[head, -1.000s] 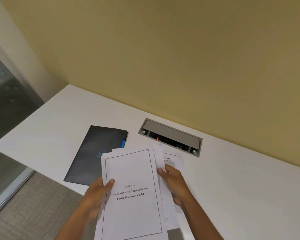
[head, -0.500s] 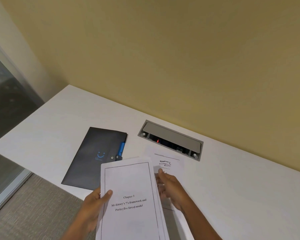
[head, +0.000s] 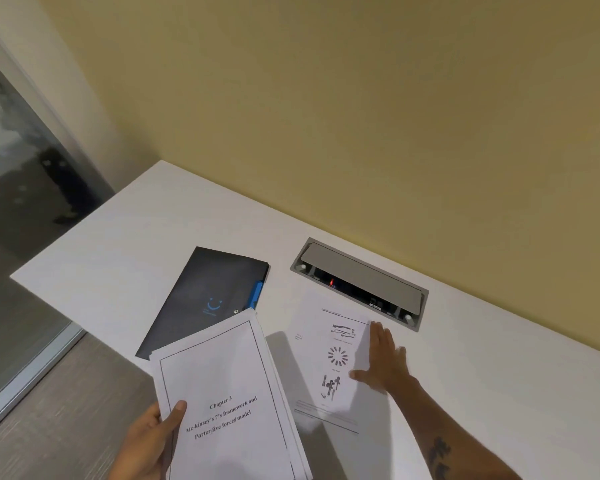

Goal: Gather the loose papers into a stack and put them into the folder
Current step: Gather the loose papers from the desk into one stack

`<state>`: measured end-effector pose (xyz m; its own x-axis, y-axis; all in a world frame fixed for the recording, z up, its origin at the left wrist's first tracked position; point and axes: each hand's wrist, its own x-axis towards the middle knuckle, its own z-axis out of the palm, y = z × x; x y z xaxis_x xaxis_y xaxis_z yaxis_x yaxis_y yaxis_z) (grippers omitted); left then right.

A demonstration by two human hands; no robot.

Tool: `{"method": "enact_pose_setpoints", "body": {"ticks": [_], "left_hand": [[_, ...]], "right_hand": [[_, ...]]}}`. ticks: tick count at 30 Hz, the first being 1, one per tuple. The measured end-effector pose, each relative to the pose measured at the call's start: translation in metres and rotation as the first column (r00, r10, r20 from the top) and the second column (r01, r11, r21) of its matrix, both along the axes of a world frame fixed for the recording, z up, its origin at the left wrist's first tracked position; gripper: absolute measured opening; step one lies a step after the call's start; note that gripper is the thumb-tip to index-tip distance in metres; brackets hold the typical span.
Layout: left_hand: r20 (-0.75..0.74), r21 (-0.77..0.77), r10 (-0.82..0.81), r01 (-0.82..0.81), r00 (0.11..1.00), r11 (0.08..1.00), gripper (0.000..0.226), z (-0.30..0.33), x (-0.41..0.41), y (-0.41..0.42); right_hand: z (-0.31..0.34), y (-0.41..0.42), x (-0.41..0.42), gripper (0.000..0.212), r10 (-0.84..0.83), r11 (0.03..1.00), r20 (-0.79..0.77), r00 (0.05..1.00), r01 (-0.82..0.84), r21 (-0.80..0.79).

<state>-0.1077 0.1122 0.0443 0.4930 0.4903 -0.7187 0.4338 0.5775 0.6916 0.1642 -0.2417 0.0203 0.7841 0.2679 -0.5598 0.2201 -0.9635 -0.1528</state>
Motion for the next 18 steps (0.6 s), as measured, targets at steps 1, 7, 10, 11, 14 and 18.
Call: {"method": "enact_pose_setpoints", "body": {"ticks": [1,7,10,11,14,18], "left_hand": [[0.007,-0.010,0.006,-0.006,1.000,1.000,0.030,0.001,-0.001,0.000],[0.007,-0.021,-0.009,0.009,1.000,1.000,0.022,0.009,0.005,-0.008],[0.019,-0.032,-0.006,0.007,1.000,0.999,0.025,0.011,0.014,-0.014],[0.024,-0.039,-0.005,0.006,1.000,0.999,0.025,0.012,0.016,-0.016],[0.037,-0.051,0.000,0.001,0.999,0.999,0.026,0.016,0.022,-0.021],[0.067,-0.056,-0.007,0.011,0.998,0.998,0.024,0.024,0.029,-0.028]], "right_hand": [[-0.003,0.000,-0.002,0.130,0.013,0.999,-0.008,1.000,-0.013,-0.031],[-0.011,0.002,-0.016,0.120,0.017,0.999,0.112,0.994,-0.011,-0.053],[-0.014,0.005,-0.027,0.111,-0.110,0.994,0.141,0.984,0.108,0.023],[-0.014,0.006,-0.031,0.107,-0.150,0.988,0.148,0.978,0.145,0.046],[-0.020,0.006,-0.044,0.095,-0.283,0.953,0.147,0.948,0.261,0.155],[-0.026,0.007,-0.057,0.082,-0.543,0.797,0.030,0.839,0.504,0.333]]}}
